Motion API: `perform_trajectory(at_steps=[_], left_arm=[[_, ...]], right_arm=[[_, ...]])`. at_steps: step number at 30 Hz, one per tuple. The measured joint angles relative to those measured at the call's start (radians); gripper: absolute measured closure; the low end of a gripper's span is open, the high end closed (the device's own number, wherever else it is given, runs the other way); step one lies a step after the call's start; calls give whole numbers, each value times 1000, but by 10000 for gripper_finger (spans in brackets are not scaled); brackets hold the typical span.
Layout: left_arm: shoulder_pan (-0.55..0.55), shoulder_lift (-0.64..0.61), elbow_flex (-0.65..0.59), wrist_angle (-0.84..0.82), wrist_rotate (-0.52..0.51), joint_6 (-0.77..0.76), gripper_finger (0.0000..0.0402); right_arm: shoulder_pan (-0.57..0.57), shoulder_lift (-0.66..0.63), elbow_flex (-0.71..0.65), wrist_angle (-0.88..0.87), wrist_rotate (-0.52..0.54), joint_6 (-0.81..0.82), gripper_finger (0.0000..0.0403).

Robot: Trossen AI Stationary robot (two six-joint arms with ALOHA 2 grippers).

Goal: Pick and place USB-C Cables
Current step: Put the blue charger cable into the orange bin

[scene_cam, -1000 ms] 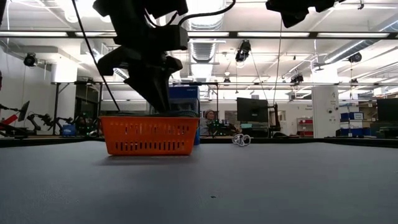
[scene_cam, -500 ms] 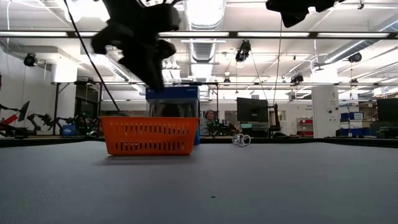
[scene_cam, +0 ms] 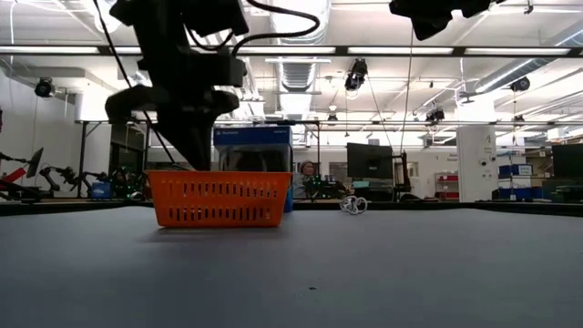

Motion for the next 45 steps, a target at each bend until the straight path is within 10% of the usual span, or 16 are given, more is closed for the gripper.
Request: perform_trajectory(at_steps=[45], left_arm=[[0, -5, -157, 204, -7, -1, 401]], right_arm=[[0, 0, 0, 0, 1, 0, 360]])
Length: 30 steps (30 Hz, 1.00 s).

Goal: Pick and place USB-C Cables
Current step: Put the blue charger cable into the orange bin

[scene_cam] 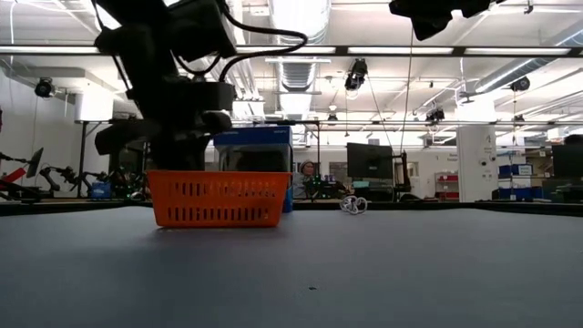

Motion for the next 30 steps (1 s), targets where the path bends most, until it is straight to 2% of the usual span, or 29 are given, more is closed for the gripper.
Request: perform_trajectory(at_steps=[12, 18, 23, 30], left_arm=[[-3, -77, 20, 4, -1, 0, 401], [-11, -201, 11, 29, -1, -56, 401], [-27, -305, -63, 230, -3, -139, 401], [-41, -450, -245, 680, -36, -69, 401]], right_arm=[[0, 0, 0, 1, 7, 39, 360], [-1, 23, 0, 24, 152, 125, 360], [-20, 112, 0, 166, 154, 126, 360], [-69, 289, 135, 172, 150, 107, 360]])
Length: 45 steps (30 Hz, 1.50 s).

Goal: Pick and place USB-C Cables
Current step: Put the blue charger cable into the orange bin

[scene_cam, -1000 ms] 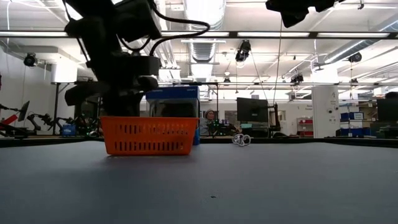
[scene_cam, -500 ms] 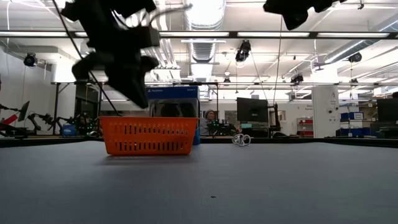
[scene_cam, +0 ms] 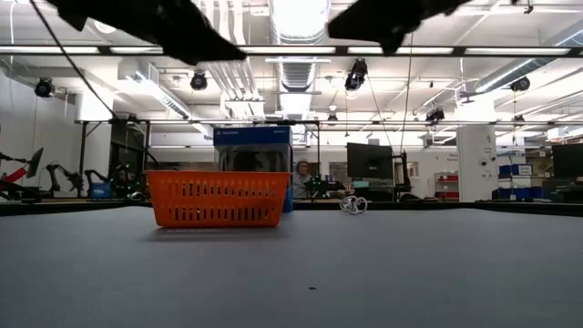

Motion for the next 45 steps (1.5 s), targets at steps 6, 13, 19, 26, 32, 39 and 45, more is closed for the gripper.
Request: perform_trajectory(at_steps=[6, 13, 19, 26, 32, 39, 45], left_arm=[[0, -91, -114, 243, -75, 107, 402], [1, -177, -162, 252, -80, 125, 402], [1, -243, -203, 253, -96, 124, 401], [0, -330, -246, 261, -94, 120, 402], [0, -372, -274, 256, -94, 118, 402], [1, -382, -283, 261, -93, 121, 402], [1, -384, -277, 275, -93, 122, 402]], right_arm=[[-25, 142, 201, -189, -6, -19, 360], [-76, 322, 475, -422, -4, 31, 360], [-104, 472, 672, -564, -4, 42, 360], [-127, 604, 825, -615, -58, 52, 360], [-158, 716, 935, -607, -83, 115, 360], [-187, 873, 1091, -659, -126, 184, 360], [-194, 980, 1207, -743, -155, 189, 360]])
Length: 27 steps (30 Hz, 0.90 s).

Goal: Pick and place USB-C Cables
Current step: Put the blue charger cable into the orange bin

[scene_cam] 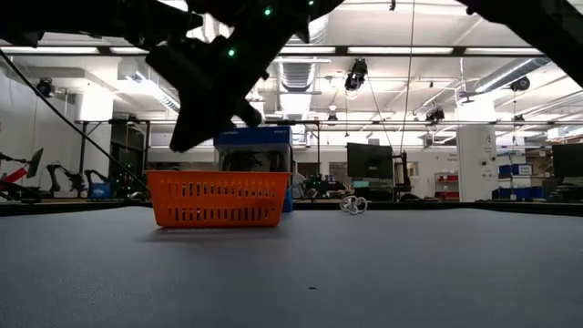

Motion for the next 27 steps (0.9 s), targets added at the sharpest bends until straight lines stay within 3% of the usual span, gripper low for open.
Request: perform_trajectory(at_steps=[13, 27], left_arm=[[0, 2, -5, 17, 0, 3, 402], [0, 4, -3, 20, 0, 9, 402]], right_arm=[[-27, 53, 27, -35, 0, 11, 392], [-28, 53, 5, -20, 1, 19, 394]])
